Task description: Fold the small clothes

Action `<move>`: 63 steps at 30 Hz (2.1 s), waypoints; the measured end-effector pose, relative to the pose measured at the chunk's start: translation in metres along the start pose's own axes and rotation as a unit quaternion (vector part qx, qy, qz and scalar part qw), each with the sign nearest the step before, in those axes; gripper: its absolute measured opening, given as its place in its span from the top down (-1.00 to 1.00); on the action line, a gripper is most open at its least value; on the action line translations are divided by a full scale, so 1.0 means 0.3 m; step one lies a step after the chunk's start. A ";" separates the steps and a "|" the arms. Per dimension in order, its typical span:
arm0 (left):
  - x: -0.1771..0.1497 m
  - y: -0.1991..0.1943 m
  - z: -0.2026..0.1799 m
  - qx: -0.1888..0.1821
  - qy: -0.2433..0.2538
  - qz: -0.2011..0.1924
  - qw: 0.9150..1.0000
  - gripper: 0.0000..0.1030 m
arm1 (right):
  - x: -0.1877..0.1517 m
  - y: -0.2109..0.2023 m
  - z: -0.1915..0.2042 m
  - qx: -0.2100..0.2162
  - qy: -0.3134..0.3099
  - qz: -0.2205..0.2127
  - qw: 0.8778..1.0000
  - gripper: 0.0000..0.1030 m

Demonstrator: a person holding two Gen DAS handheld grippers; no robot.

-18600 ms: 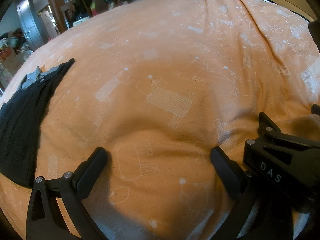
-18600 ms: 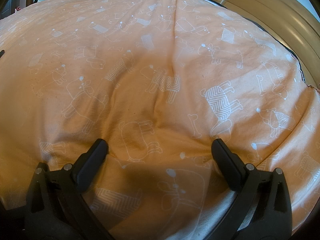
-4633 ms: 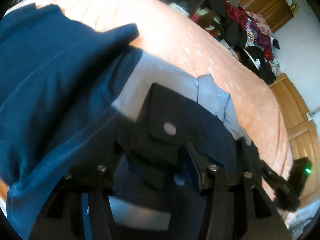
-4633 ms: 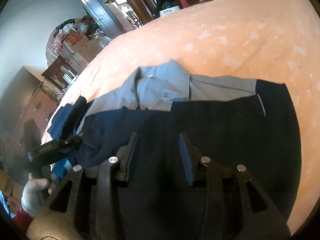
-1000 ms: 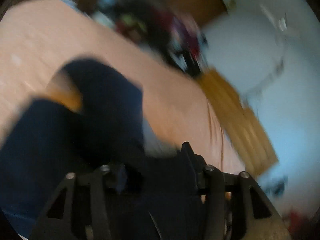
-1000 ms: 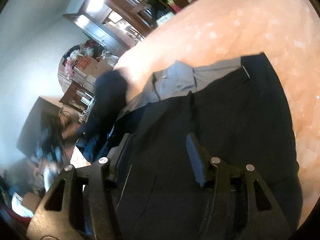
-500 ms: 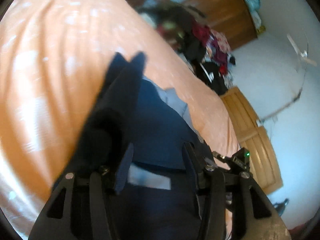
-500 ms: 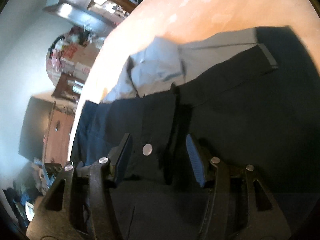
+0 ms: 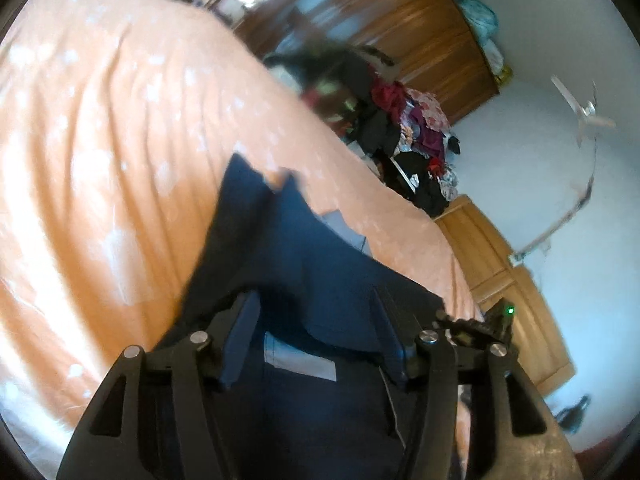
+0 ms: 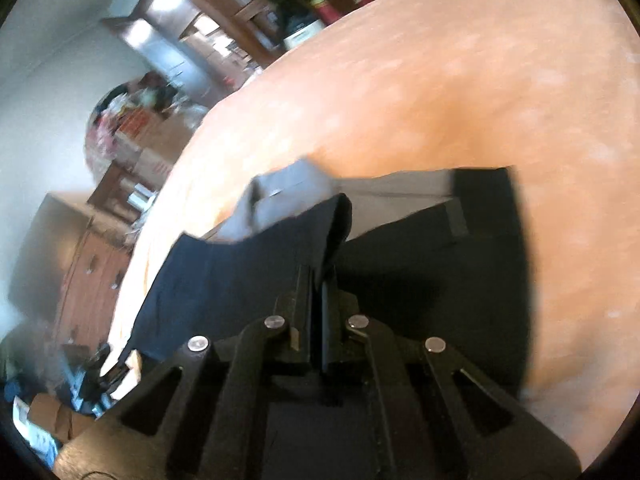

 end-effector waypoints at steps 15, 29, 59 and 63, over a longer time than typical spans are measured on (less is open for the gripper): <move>0.070 0.300 0.049 0.253 0.144 0.171 0.941 -0.11 | -0.063 0.082 -0.128 -0.034 -0.012 0.074 0.997 0.84; -0.007 0.020 -0.035 0.200 0.183 0.187 0.944 -0.08 | -0.129 -0.076 -0.074 -0.027 -0.024 0.018 0.999 0.37; 0.008 -0.151 0.092 0.236 0.089 0.087 0.964 -0.05 | -0.465 0.871 1.091 0.210 -0.212 0.294 0.908 0.79; 0.005 -0.116 -0.017 0.177 0.132 0.095 0.971 -0.07 | -0.297 0.799 1.055 0.215 -0.198 0.226 0.929 0.69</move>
Point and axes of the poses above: each gripper's, at about its wrist camera, not at the fingertips, and y roughly the way its jaws point, z to its left, x to its top, the point moved 2 cm from there along y, roughly the way its jaws point
